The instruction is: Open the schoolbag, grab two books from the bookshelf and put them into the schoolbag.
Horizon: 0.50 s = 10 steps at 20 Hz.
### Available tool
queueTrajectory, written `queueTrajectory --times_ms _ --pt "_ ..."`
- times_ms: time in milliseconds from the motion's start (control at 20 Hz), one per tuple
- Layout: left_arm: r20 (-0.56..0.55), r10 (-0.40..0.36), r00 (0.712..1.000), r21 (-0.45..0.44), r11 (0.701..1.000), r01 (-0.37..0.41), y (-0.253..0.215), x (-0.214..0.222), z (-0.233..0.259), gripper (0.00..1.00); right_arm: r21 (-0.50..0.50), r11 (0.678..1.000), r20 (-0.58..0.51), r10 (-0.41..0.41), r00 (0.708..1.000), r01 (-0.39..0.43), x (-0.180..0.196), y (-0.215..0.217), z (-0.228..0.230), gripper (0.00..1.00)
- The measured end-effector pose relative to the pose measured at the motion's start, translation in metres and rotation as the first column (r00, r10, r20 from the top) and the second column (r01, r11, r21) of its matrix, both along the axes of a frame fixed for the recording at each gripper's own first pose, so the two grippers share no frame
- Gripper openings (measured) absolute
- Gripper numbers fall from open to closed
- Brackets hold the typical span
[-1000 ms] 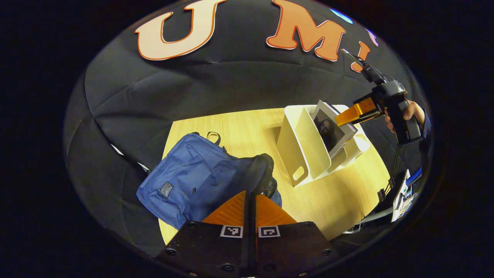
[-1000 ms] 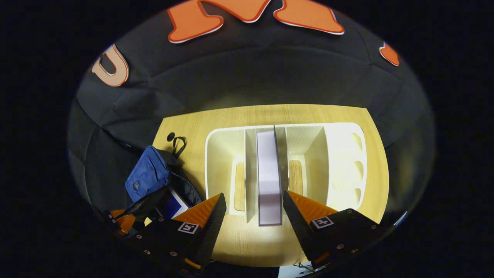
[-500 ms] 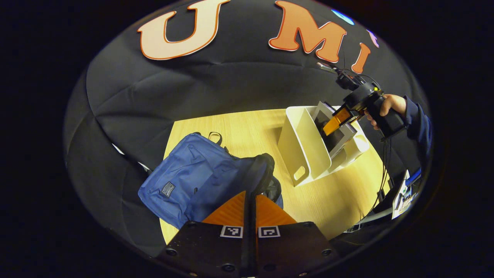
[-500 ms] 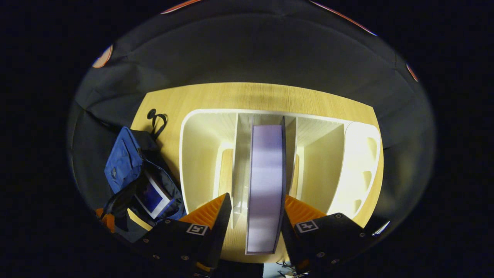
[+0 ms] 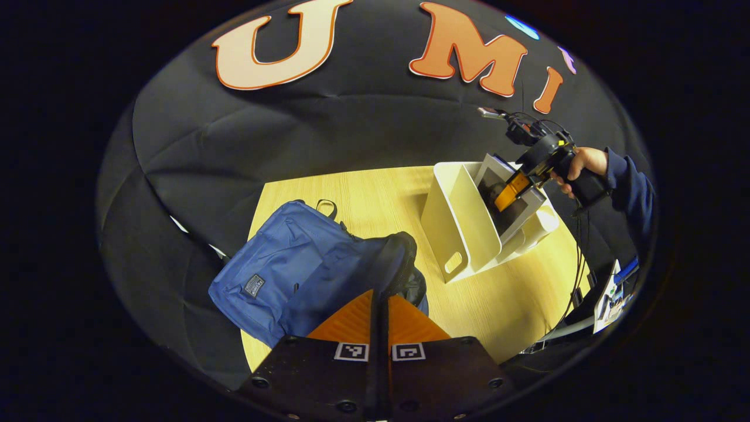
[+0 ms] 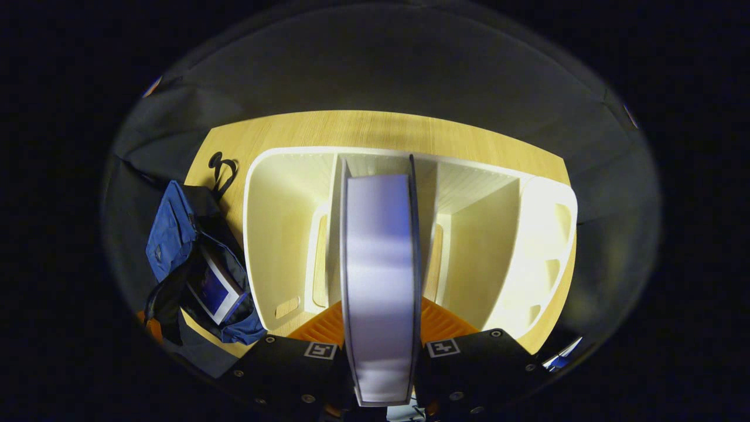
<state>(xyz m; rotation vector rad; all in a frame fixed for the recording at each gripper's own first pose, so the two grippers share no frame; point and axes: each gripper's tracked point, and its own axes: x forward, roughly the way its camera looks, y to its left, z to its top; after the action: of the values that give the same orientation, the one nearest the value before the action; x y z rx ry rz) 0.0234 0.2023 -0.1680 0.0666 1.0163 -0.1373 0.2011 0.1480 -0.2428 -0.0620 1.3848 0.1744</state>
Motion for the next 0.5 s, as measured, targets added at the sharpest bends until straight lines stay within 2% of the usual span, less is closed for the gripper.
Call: queueTrajectory --times_ms 50,100,150,500 --pt "-0.002 -0.001 1.000 -0.002 1.000 0.001 0.000 -0.001 0.001 0.00 0.023 1.000 0.010 -0.012 1.000 0.012 -0.002 -0.003 0.010 0.41" --pt "-0.002 -0.002 1.000 -0.002 1.000 0.002 -0.001 -0.001 0.002 0.00 0.051 0.998 0.022 -0.022 1.000 0.020 -0.005 -0.005 0.021 0.33" --pt "-0.003 -0.002 1.000 -0.005 1.000 0.002 -0.001 -0.003 0.002 0.00 0.075 0.997 0.033 -0.027 0.999 0.024 -0.009 -0.008 0.032 0.41" --pt "-0.009 0.001 1.000 -0.010 1.000 -0.002 0.001 -0.002 0.005 0.01 0.158 0.987 0.190 0.005 0.982 -0.035 -0.055 -0.025 0.118 0.40"
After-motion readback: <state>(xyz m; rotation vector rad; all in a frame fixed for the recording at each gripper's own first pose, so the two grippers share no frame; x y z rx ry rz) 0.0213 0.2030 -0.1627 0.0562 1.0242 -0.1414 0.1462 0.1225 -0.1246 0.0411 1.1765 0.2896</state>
